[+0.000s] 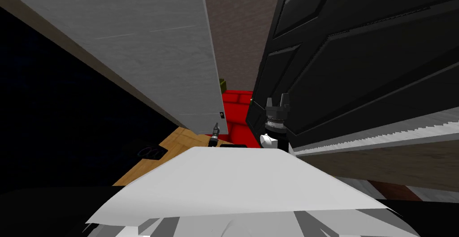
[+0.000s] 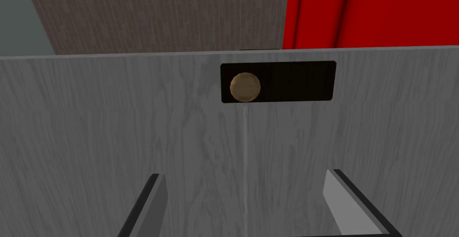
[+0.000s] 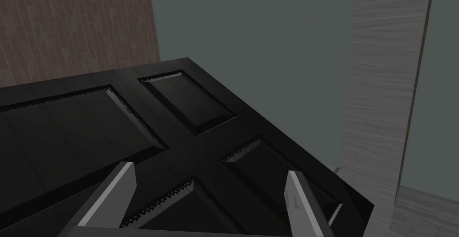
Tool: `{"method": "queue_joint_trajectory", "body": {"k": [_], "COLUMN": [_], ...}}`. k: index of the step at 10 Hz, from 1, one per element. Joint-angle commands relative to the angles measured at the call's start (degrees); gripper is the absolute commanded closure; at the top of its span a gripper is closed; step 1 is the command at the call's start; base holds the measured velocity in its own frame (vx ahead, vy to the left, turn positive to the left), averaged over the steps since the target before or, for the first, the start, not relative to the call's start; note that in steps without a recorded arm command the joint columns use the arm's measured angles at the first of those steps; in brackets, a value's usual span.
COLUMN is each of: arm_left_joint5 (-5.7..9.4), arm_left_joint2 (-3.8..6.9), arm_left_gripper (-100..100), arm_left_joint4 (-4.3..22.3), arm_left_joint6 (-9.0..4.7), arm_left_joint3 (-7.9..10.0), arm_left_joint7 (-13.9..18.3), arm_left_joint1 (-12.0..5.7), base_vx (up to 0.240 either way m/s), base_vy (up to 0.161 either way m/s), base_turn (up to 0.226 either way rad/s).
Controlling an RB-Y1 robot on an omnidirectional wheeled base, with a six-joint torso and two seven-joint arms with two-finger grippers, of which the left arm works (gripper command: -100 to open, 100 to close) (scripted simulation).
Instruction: Push the door open
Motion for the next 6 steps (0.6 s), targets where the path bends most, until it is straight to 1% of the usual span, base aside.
{"method": "queue_joint_trajectory", "body": {"k": [1,2,4,6], "arm_left_joint5": [0.06,0.09,0.17,0.27], "arm_left_joint2": [0.27,0.39,0.47,0.2], "arm_left_gripper": [-100,-100,-100,-100], "arm_left_joint4": [0.45,0.68,1.21,1.88], "arm_left_joint6": [-0.18,-0.27,-0.47,-0.71], "arm_left_joint3": [0.21,0.36,0.71,1.14], "arm_left_joint7": [-0.01,-0.04,-0.11,-0.19], "arm_left_joint1": [-0.4,-0.62,-1.11,-1.74], "base_vx": [0.17,0.19,0.222,0.234], "base_vy": [-0.025,-0.034,-0.003,0.011], "base_turn": [-0.02,-0.014,-0.021,-0.028]}}
